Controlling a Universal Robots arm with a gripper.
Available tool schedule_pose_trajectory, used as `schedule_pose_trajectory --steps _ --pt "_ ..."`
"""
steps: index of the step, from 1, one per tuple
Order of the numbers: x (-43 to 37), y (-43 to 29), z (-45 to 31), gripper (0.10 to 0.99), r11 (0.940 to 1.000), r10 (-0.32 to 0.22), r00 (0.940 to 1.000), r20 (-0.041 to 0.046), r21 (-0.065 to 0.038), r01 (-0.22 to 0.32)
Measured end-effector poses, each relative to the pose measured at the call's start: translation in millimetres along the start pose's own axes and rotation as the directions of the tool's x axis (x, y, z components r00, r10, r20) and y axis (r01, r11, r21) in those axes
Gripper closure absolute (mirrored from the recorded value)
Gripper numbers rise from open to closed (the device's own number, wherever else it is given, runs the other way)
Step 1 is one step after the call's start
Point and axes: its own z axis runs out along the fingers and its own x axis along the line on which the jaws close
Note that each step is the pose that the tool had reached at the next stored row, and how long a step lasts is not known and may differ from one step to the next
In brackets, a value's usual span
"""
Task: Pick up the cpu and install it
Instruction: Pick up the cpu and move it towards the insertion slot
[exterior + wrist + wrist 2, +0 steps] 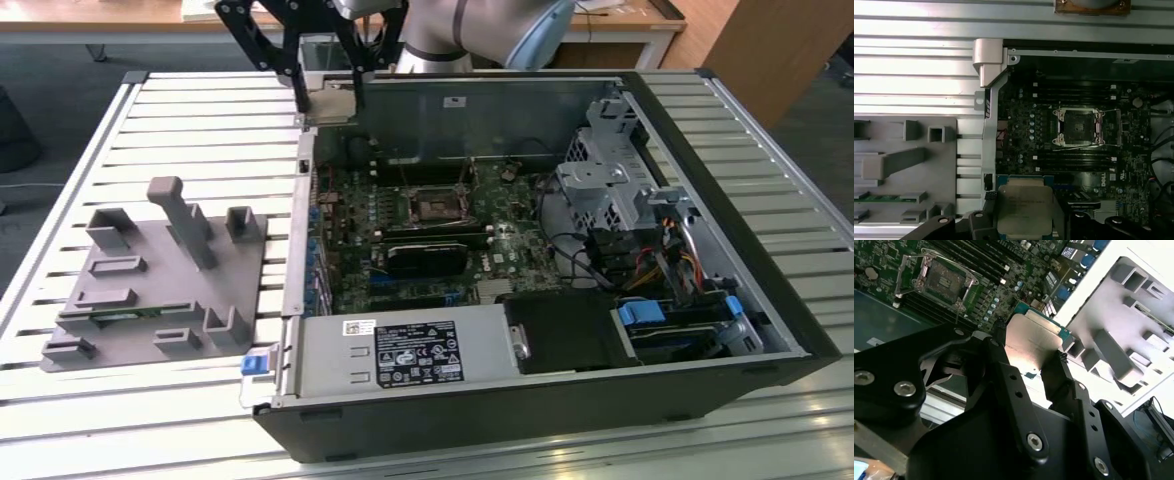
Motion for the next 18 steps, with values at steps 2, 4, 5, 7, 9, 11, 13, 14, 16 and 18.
schedule_pose_trajectory --steps 2,4,5,7,9,11,13,14,16,18 --pt "-2.8 0.1 0.2 0.557 1.0 0.0 1.0 0.0017 0.0 0.0" --pt "-5.6 0.2 0.5 0.557 1.0 0.0 1.0 0.0032 0.0 0.0" --pt "-7.2 0.2 0.7 0.557 1.0 0.0 1.0 0.0039 0.0 0.0" --pt "-11.0 0.3 1.0 0.557 1.0 0.0 1.0 0.005 0.0 0.0" --pt "-14.6 0.3 1.3 0.557 1.0 0.0 1.0 0.0062 0.0 0.0" --pt "-18.1 0.4 1.6 0.557 1.0 0.0 1.0 0.0075 0.0 0.0" --pt "-21.5 0.5 1.8 0.557 1.0 0.0 1.0 0.0087 0.0 0.0" --pt "-23.2 0.5 2.0 0.557 1.0 0.0 1.0 0.0094 0.0 0.0" --pt "-26.4 0.5 2.2 0.557 1.0 -0.001 0.9999 0.0107 0.0 0.001" --pt "-29.4 0.5 2.5 0.557 1.0 -0.001 0.9999 0.012 0.0 0.001"
